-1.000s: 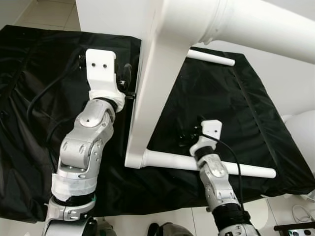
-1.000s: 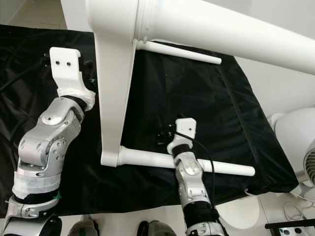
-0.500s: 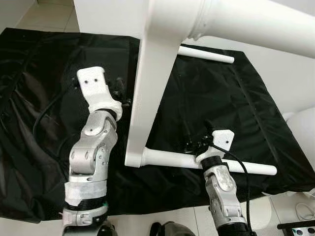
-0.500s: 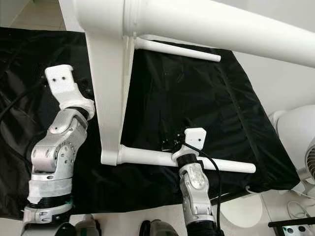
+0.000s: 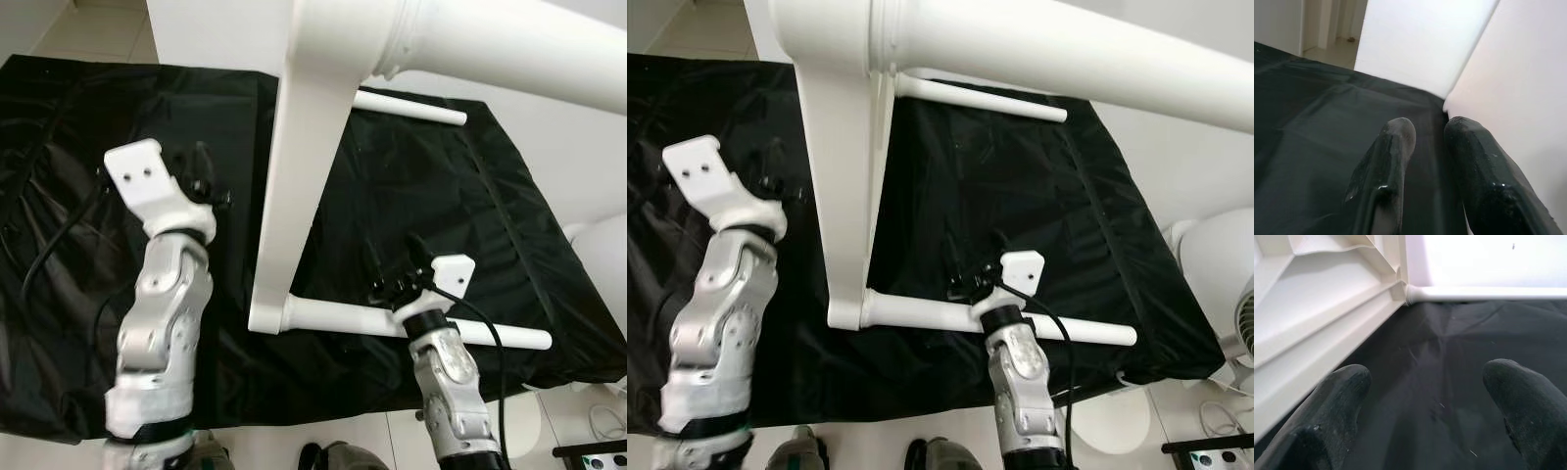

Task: Building children table

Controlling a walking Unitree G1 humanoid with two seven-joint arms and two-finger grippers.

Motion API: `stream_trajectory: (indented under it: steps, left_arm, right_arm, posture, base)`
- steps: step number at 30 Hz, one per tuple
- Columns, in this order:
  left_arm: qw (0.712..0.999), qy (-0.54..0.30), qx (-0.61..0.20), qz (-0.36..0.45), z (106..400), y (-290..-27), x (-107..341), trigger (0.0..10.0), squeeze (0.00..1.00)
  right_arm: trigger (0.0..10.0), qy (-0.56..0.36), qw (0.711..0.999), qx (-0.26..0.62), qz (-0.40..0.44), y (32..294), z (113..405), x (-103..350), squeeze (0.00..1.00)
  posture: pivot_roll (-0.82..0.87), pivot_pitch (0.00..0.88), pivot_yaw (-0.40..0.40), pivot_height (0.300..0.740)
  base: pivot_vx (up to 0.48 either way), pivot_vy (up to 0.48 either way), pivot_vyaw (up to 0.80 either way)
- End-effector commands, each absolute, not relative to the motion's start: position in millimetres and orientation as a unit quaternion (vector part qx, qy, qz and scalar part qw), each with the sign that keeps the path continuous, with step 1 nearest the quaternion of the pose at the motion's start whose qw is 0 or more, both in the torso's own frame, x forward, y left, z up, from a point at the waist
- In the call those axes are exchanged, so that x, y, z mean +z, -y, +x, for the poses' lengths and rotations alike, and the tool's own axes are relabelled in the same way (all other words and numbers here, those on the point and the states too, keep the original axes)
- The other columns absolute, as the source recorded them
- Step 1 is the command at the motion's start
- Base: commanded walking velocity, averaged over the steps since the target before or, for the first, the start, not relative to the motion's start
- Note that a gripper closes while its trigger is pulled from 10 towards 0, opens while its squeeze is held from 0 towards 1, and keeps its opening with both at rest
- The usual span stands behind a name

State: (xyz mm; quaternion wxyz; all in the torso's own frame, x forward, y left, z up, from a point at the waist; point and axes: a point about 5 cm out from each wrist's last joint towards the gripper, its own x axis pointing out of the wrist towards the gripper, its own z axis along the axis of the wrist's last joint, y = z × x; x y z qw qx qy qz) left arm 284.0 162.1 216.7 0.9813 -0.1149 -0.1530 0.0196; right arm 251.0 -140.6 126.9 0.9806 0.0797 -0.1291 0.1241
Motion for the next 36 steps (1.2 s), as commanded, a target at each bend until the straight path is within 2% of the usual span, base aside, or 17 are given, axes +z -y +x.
stream_trajectory:
  steps: [1,4,9,18,24,26,36]
  left_arm:
    - [0.947,0.192,-0.244,-0.078,274.4,-138.6,223.4,10.0,0.00]
    - [0.940,0.191,-0.274,-0.068,272.5,-141.8,219.8,10.0,0.00]
    - [0.923,0.154,-0.353,-0.026,264.7,-144.2,197.5,10.0,0.00]
    - [0.922,0.127,-0.367,-0.014,262.6,-149.4,184.8,10.0,0.00]
    - [0.903,0.088,-0.420,0.008,248.9,-157.2,174.6,10.0,0.00]
    - [0.903,0.088,-0.420,0.008,248.9,-157.2,174.6,10.0,0.00]
    - [0.859,0.018,-0.510,0.045,213.6,-154.9,159.2,10.0,0.00]
  right_arm:
    - [10.0,0.124,0.980,0.130,0.079,143.6,247.7,127.0,0.00]
    - [10.0,0.123,0.980,0.136,0.072,147.1,245.1,128.3,0.00]
    - [10.0,0.103,0.970,0.216,0.035,147.3,225.0,130.1,0.00]
    - [10.0,0.079,0.963,0.258,0.019,153.7,213.2,130.9,0.00]
    - [10.0,0.020,0.940,0.339,-0.032,170.9,197.4,128.0,0.00]
    - [10.0,0.020,0.940,0.339,-0.032,170.9,197.4,128.0,0.00]
    - [10.0,-0.055,0.904,0.414,-0.092,193.3,197.4,124.1,0.00]
  posture:
    - [0.10,0.079,-0.103,0.740]
    - [0.10,0.079,-0.103,0.740]
    - [0.09,0.075,-0.091,0.740]
    - [0.07,0.074,-0.080,0.740]
    - [0.08,0.076,-0.081,0.740]
    - [0.08,0.076,-0.081,0.740]
    - [0.09,0.077,-0.088,0.740]
  base:
    - [0.000,0.000,0.00]
    - [0.000,0.000,0.00]
    - [0.000,0.000,0.00]
    - [0.000,0.000,0.00]
    - [0.000,0.000,0.00]
    - [0.000,0.000,0.00]
    - [0.000,0.000,0.00]
